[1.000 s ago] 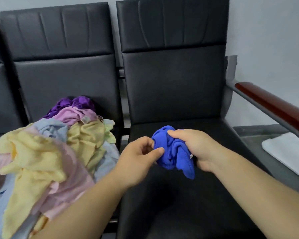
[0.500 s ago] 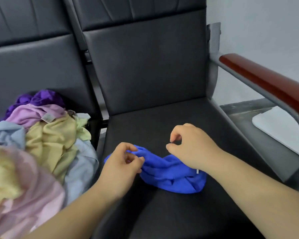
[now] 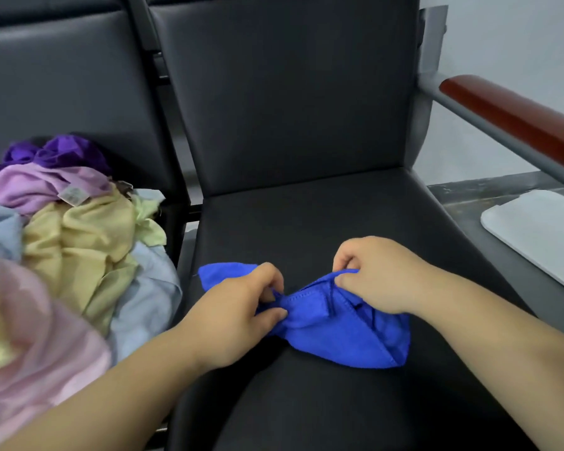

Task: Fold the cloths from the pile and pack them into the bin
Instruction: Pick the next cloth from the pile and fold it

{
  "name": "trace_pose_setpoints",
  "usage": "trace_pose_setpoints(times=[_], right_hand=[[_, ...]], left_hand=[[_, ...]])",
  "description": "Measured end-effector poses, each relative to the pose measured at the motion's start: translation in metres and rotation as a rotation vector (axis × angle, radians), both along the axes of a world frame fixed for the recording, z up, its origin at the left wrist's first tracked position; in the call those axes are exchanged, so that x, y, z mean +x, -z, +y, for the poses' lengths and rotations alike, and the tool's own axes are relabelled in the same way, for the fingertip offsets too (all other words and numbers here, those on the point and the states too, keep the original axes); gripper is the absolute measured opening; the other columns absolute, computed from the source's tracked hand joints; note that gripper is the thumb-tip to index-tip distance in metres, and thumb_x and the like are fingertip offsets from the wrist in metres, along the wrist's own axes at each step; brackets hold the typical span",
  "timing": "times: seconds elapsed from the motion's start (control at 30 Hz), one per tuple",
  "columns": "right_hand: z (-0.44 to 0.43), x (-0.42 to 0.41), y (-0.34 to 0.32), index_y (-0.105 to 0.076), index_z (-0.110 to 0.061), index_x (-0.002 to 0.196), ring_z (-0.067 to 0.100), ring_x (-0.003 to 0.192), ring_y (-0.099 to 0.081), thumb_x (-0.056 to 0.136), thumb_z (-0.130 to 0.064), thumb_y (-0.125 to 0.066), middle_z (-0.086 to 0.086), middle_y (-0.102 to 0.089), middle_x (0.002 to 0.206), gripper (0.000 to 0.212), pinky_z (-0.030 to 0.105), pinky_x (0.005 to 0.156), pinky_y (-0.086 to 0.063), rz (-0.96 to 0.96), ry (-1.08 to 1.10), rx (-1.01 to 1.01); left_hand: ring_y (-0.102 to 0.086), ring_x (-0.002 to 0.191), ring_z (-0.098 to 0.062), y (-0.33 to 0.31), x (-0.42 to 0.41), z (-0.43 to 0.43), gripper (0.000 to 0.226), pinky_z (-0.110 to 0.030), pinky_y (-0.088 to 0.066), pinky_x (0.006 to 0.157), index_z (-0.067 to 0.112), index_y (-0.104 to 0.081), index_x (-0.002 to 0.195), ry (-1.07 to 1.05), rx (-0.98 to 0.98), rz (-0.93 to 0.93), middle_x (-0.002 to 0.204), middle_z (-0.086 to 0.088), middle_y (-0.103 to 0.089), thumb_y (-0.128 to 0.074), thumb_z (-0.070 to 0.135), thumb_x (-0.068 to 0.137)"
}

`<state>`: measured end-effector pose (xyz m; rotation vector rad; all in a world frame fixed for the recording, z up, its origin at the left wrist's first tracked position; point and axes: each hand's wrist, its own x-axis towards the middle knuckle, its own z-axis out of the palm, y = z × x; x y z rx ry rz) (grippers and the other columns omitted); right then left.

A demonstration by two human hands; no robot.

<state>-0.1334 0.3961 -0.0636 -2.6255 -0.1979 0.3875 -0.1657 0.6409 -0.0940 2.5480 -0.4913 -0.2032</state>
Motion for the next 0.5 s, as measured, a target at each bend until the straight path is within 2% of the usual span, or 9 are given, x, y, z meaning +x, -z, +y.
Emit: trace_pose_setpoints(times=[0.1, 0.2, 0.27, 0.4, 0.5], right_hand=[[0.005, -0.002, -0.002, -0.062, -0.031, 0.088, 0.009, 0.085, -0.06, 0.092, -0.025, -0.067, -0.012, -0.06, 0.092, 0.009, 0.034, 0.079, -0.056, -0.151, 0.027, -0.014], [0.01, -0.01, -0.011, -0.064, -0.03, 0.079, 0.007, 0.077, -0.063, 0.085, -0.021, -0.068, -0.012, -0.066, 0.082, 0.011, 0.029, 0.072, -0.056, -0.083, -0.005, 0.043], [0.012, -0.016, -0.012, -0.065, -0.035, 0.084, 0.002, 0.082, -0.063, 0.083, -0.028, -0.071, -0.016, -0.066, 0.09, 0.009, 0.024, 0.074, -0.054, -0.028, -0.074, 0.045], [0.017, -0.024, -0.007, -0.064, -0.042, 0.107, 0.001, 0.094, -0.057, 0.081, -0.048, -0.076, -0.018, -0.057, 0.108, 0.03, 0.026, 0.084, -0.052, 0.053, -0.177, 0.03], [0.023, -0.023, -0.002, -0.068, -0.039, 0.1, 0.005, 0.089, -0.057, 0.086, -0.048, -0.074, -0.015, -0.057, 0.102, 0.018, 0.029, 0.081, -0.053, -0.011, -0.177, -0.016]], left_hand=[[-0.057, 0.074, -0.004, 0.0, -0.004, 0.002, 0.016, -0.022, -0.046, 0.067, 0.033, -0.052, 0.094, 0.014, 0.014, -0.049, 0.082, 0.017, -0.061, -0.067, 0.03, 0.091], [-0.057, 0.076, -0.001, 0.001, -0.005, 0.001, 0.01, -0.019, -0.046, 0.067, 0.032, -0.057, 0.09, -0.03, 0.007, -0.065, 0.079, 0.02, -0.061, -0.067, 0.03, 0.09], [-0.057, 0.072, 0.002, 0.001, -0.006, -0.001, 0.009, -0.014, -0.041, 0.062, 0.032, -0.061, 0.087, -0.075, -0.022, -0.06, 0.077, 0.026, -0.062, -0.068, 0.029, 0.09], [-0.058, 0.063, 0.001, 0.0, -0.009, -0.005, 0.013, -0.015, -0.041, 0.058, 0.032, -0.064, 0.08, -0.163, -0.086, -0.042, 0.072, 0.03, -0.062, -0.071, 0.029, 0.09], [-0.061, 0.066, -0.003, -0.001, -0.011, -0.006, 0.012, -0.022, -0.049, 0.061, 0.031, -0.065, 0.08, -0.183, -0.121, -0.028, 0.075, 0.023, -0.066, -0.071, 0.028, 0.09]])
